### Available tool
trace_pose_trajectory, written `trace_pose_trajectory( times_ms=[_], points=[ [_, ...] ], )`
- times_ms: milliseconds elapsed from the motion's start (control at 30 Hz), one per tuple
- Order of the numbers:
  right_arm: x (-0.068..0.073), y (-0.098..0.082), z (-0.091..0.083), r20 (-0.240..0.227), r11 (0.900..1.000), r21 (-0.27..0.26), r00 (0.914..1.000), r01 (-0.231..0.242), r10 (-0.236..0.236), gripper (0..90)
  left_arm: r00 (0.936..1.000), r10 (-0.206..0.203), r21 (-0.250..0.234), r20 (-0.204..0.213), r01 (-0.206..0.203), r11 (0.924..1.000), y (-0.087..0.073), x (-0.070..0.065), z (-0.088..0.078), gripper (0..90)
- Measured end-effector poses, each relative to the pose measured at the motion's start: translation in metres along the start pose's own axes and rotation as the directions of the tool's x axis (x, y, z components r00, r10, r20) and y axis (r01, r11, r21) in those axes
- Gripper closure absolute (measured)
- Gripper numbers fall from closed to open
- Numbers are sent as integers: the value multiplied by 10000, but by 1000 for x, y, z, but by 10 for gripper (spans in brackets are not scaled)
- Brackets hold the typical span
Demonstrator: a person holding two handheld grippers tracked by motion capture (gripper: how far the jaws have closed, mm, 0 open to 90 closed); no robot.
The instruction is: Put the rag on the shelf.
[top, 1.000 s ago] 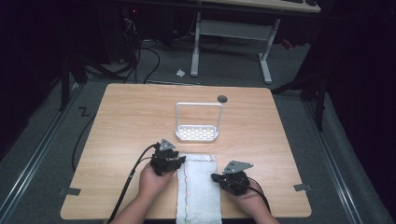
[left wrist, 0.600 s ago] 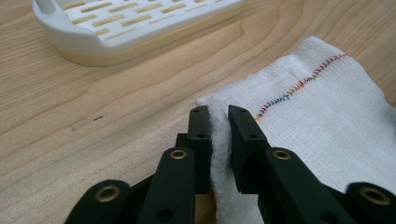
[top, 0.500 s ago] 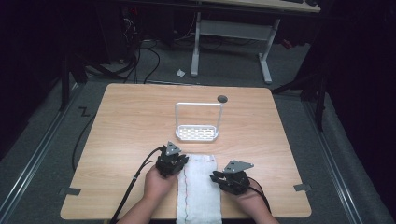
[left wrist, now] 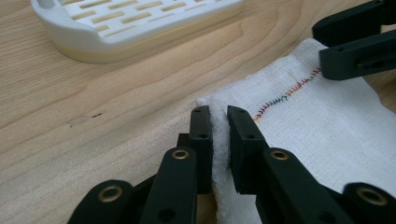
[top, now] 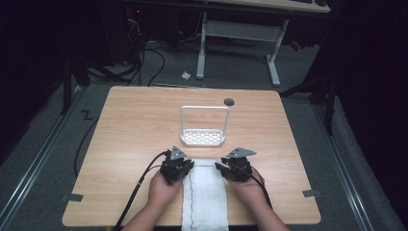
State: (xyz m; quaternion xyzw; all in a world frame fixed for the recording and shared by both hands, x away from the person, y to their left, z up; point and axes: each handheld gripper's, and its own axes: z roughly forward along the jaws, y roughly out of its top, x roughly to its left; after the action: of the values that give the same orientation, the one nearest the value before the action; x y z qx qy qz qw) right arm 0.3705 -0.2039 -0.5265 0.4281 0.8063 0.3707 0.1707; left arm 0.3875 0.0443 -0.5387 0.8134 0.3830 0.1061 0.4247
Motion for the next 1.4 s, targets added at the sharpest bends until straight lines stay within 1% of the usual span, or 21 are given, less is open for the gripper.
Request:
trace_pose_trajectory(
  times_ms=[33,100,133,200,300,433,500,567,733,833,900,933,967,1033,1100,1133,1167,1200,1267,1333,1400],
  points=[
    [-1,-1,2,-68,9998,82,9998,-187,187,619,10000,-3,0,-1,3,10000,0,0,0,807],
    [-4,-3,4,-454,9982,36,9972,-592,593,611,10000,-6,-4,-2,6,10000,0,0,0,805],
    [-3,-5,5,-454,9980,-14,9970,-631,630,614,10000,-3,-6,-3,3,10000,0,0,0,805],
    [-1,-9,6,-390,9985,-205,9980,-501,493,641,10000,-44,-8,23,44,10000,0,0,0,805],
    [1,-9,6,-388,9992,-192,9987,-346,338,683,10000,-70,3,52,70,10000,0,1,0,804],
    [2,-9,6,-486,9991,-176,9981,-398,389,711,9999,-131,8,72,131,9999,0,1,0,802],
    [2,-9,6,-538,9989,-173,9977,-432,422,734,9996,-221,17,172,221,9998,0,2,0,803],
    [2,-9,6,-639,9987,-167,9969,-473,461,773,9991,-338,20,265,338,9994,0,4,0,803],
    [3,-9,7,-758,9985,-166,9958,-528,514,850,9988,-370,29,309,369,9993,0,4,0,804],
    [2,-8,8,-803,9975,-160,9945,-691,676,861,9984,-431,23,368,430,9991,-1,4,-1,804],
    [4,-7,7,-706,9981,-116,9957,-601,592,862,9983,-426,16,396,425,9991,-1,4,-1,808],
    [5,-7,6,-598,9989,-162,9973,-445,434,862,9982,-441,12,403,440,9990,-1,5,-1,813],
    [6,-6,5,-535,9990,-242,9979,-376,362,862,9986,-415,-59,343,417,9991,-1,4,-2,819],
    [9,-4,1,-424,9984,-513,9989,-219,197,861,9987,-385,-422,338,400,9983,-3,3,-5,826],
    [10,-3,-2,-588,9971,-730,9981,-226,183,860,9981,-446,-608,428,471,9970,-5,3,-8,829],
    [11,-3,-4,-623,9964,-796,9977,-308,258,860,9977,-465,-685,497,498,9964,-5,3,-9,829],
    [11,-2,-5,-586,9962,-847,9982,-181,132,860,9976,-452,-784,523,492,9957,-5,4,-11,829],
    [12,-2,-6,-559,9960,-868,9983,-192,143,860,9974,-482,-904,537,530,9945,-5,3,-12,830],
    [13,-1,-9,-574,9949,-997,9983,-178,121,861,9983,-372,-1081,459,420,9933,-5,1,-15,829],
    [15,1,-12,-559,9931,-1162,9984,-179,114,861,9959,-605,-1324,677,690,9888,-4,0,-19,830],
    [16,3,-17,-603,9899,-1417,9981,8,-94,860,9955,-578,-1687,756,699,9832,0,-3,-26,830]
  ],
)
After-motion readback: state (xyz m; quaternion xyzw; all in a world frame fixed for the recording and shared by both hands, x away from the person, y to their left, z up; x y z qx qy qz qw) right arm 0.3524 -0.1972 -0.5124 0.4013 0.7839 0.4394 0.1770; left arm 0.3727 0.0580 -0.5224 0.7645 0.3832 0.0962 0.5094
